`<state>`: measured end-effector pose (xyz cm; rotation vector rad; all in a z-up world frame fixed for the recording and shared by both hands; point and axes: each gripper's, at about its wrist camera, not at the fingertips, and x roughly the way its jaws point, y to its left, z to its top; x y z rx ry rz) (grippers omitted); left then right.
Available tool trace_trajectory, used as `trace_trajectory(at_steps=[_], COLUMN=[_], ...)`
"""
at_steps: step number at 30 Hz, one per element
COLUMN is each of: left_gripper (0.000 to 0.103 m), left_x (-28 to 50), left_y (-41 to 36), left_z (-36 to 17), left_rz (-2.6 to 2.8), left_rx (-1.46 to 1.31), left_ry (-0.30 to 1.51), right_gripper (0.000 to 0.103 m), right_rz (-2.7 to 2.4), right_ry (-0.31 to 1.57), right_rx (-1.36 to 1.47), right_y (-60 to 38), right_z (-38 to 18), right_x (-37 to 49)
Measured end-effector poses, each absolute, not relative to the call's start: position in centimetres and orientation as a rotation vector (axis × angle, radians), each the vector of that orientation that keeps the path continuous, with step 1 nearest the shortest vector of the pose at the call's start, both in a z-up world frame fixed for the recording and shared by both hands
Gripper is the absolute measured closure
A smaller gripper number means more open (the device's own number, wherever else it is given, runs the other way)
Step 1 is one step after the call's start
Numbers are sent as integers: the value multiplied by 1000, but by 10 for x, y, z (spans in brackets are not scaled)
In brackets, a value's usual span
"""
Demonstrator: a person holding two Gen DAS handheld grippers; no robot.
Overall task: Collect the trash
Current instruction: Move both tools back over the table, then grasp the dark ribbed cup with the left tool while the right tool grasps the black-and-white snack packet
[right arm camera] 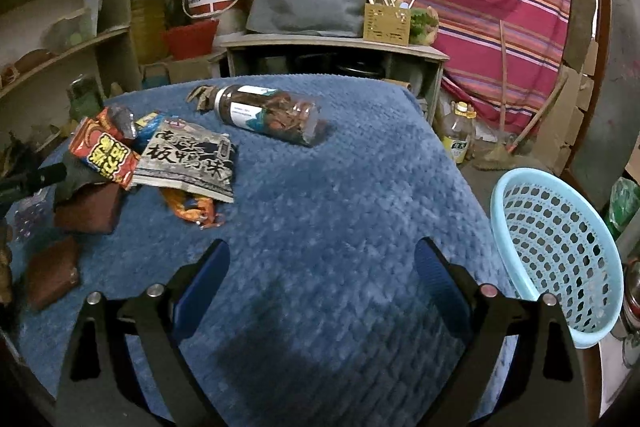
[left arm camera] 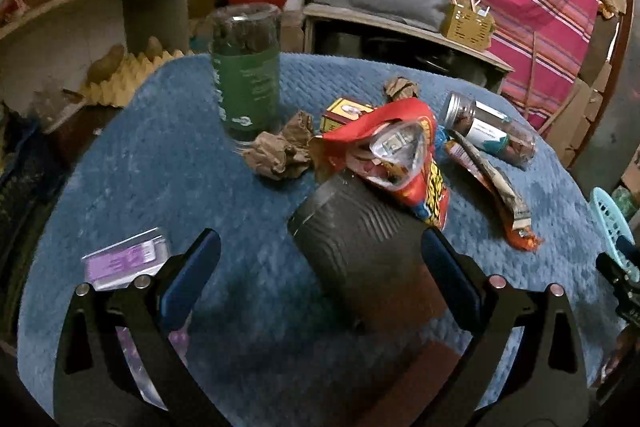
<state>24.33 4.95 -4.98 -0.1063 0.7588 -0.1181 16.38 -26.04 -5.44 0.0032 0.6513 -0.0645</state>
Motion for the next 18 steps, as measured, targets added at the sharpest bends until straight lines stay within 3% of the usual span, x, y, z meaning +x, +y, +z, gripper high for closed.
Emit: trace_trajectory(at_steps=[8, 10, 18], left_gripper=[12, 22, 35], left_x=[275, 279, 256], left_y=[42, 41, 25], left_z=[-68, -69, -45], left_rz=[-213, -246, -203], left_rx=[-163, -190, -78], left_ry=[838, 848, 726], right_gripper=[11, 11, 11], right_rz=[-60, -63, -66], right_ry=[667, 668, 659], right_rx=[-3, -10, -10], right_y=[-261, -261, -267], right_z=[-62, -63, -61], right_x=[178, 180, 180])
